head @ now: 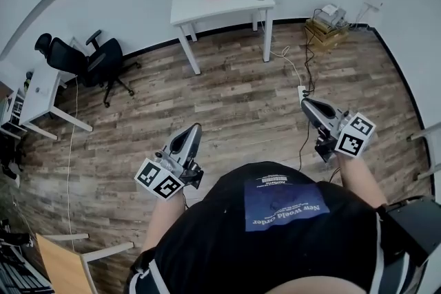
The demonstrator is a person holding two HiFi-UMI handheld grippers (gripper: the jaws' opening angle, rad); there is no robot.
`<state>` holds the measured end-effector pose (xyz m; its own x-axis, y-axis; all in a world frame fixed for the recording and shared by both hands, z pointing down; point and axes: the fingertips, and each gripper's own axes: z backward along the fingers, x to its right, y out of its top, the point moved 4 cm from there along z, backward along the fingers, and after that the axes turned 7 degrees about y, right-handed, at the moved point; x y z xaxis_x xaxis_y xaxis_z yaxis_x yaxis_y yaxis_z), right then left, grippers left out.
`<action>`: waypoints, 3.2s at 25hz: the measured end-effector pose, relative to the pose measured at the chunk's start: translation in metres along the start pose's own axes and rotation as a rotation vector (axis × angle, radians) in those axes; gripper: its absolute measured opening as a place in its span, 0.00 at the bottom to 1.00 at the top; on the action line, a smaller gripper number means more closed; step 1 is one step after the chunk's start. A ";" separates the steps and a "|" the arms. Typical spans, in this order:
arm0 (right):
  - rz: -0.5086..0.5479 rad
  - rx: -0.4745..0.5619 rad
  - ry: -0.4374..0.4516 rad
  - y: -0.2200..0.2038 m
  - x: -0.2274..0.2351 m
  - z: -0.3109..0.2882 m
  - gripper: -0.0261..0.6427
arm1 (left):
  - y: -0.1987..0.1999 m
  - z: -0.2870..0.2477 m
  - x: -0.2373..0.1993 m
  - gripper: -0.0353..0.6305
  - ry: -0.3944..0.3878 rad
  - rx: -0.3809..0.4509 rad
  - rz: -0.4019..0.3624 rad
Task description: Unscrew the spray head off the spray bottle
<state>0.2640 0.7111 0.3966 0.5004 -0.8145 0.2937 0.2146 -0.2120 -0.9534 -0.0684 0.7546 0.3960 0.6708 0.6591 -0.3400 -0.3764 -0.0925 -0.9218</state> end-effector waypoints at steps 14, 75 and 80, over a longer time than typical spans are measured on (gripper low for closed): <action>0.036 -0.021 -0.008 -0.003 -0.014 -0.152 0.03 | 0.055 0.042 -0.140 0.06 0.003 0.034 -0.040; -0.042 0.026 0.052 0.073 0.263 -0.268 0.03 | 0.075 -0.224 -0.294 0.06 0.022 0.003 -0.058; -0.058 0.013 0.062 0.069 0.259 -0.323 0.03 | 0.088 -0.204 -0.338 0.06 0.044 0.002 -0.049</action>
<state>0.1374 0.3116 0.3847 0.4336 -0.8331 0.3434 0.2525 -0.2535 -0.9338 -0.1975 0.3717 0.3922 0.7161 0.6290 -0.3026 -0.3435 -0.0598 -0.9372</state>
